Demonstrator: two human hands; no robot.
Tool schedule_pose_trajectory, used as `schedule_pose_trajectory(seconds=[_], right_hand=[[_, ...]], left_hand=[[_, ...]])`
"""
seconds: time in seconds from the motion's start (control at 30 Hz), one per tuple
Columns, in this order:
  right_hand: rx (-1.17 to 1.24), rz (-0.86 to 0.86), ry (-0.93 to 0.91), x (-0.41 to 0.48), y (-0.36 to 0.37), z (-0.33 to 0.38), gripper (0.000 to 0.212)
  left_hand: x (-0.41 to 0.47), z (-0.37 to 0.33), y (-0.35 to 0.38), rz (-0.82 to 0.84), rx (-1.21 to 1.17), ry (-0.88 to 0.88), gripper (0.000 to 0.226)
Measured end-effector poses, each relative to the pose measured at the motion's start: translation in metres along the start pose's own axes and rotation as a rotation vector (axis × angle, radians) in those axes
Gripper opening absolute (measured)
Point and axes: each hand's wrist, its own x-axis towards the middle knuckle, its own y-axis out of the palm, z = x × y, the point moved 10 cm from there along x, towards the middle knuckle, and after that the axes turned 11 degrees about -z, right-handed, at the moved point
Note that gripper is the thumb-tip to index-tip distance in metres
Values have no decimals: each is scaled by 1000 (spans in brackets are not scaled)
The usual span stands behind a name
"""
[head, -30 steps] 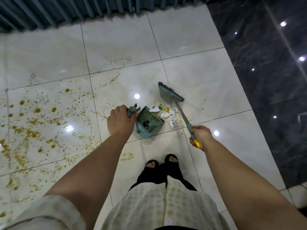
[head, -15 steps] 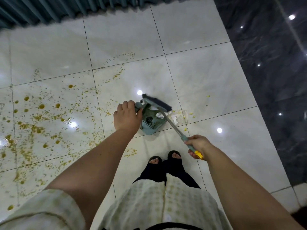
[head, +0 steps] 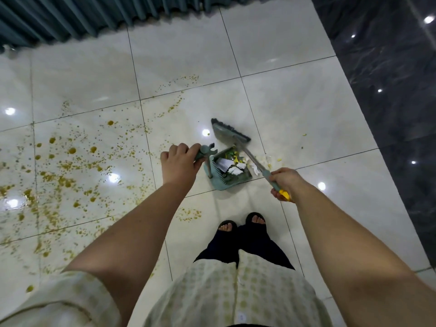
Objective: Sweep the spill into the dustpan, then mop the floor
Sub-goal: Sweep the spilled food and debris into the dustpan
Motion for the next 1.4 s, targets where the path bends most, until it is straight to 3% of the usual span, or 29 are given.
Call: schedule_pose_trajectory(seconds=[0.13, 0.27, 0.53, 0.7, 0.87, 1.1, 1.4], right_hand=[[-54, 85, 69, -19, -2, -44, 12], [22, 135, 44, -33, -34, -26, 4], [29, 27, -55, -19, -52, 13, 5], [-4, -34, 12, -3, -32, -18, 5], [-46, 110, 102, -23, -27, -66, 9], [-22, 107, 97, -35, -86, -23, 13], [122, 96, 25, -7, -49, -3, 9]], left_hand=[[-3, -8, 1, 26, 12, -45, 37], [-7, -15, 3, 108, -6, -94, 38], [-14, 9, -8, 114, -56, -317, 39], [-23, 1, 2, 153, -97, -300, 38], [-29, -15, 5, 190, -94, -293, 37], [-26, -28, 4, 250, -120, -304, 36], [-58, -11, -6, 195, -152, -412, 36]])
